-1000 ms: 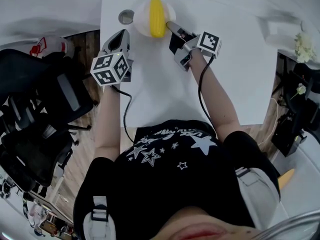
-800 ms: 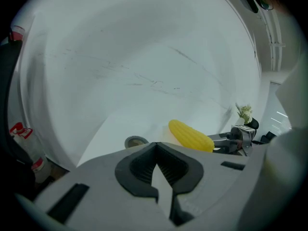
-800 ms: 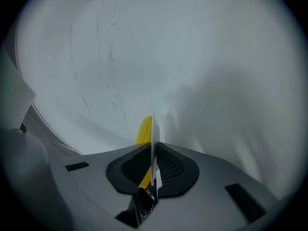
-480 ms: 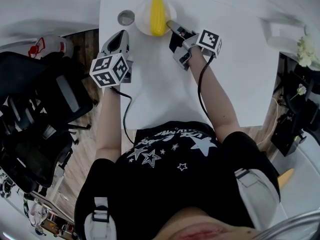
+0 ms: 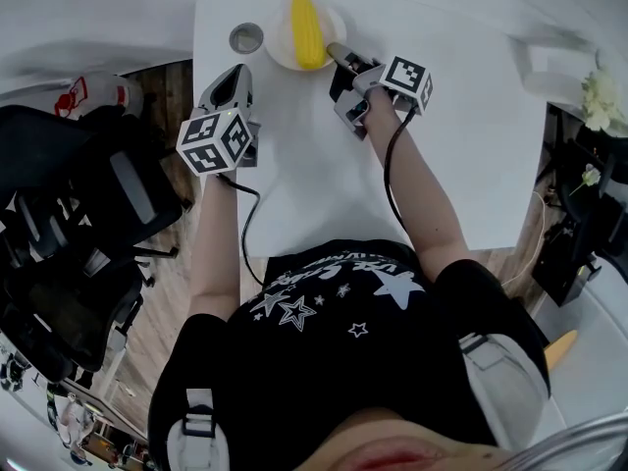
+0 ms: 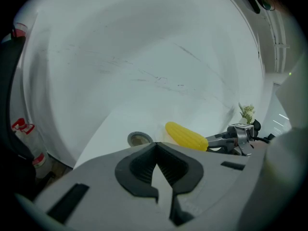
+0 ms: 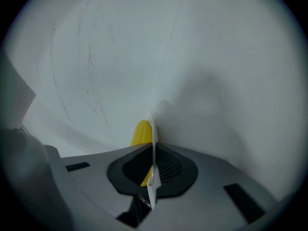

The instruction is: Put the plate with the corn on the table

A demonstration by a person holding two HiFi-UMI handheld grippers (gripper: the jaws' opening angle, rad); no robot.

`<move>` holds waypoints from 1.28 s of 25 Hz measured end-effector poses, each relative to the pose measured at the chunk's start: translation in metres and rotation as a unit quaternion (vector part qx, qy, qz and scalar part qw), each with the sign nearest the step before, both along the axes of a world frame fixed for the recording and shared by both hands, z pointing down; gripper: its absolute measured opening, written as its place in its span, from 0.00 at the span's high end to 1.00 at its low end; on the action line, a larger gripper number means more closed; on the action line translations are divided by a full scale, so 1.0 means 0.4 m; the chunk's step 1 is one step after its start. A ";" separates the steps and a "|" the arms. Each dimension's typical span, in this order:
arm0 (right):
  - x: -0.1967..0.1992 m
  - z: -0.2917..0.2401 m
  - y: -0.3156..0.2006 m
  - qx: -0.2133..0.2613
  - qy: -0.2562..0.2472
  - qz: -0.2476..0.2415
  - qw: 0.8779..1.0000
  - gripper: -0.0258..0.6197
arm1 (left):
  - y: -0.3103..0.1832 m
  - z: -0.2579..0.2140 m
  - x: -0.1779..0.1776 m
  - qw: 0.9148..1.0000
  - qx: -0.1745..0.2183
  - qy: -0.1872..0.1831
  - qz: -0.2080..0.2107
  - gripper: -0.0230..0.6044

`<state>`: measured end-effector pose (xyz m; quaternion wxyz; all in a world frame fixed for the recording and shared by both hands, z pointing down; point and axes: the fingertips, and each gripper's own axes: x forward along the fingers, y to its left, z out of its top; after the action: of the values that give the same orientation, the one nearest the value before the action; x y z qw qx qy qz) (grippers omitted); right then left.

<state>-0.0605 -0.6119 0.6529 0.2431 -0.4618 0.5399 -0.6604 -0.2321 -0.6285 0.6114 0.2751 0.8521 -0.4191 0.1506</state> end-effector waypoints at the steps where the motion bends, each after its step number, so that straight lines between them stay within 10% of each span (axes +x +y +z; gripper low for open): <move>1: 0.000 0.003 0.002 -0.008 0.006 -0.001 1.000 0.94 | 0.002 0.001 -0.001 1.000 -0.001 0.000 -0.001 0.95; 32: 0.004 0.009 0.016 -0.095 0.195 -0.074 0.973 0.86 | 0.061 -0.077 0.036 0.999 0.022 0.021 0.021 0.95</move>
<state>-0.0590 -0.6056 0.6563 0.0384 -0.5616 0.5442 -0.6221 -0.2177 -0.6040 0.5805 0.2614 0.8696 -0.3983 0.1295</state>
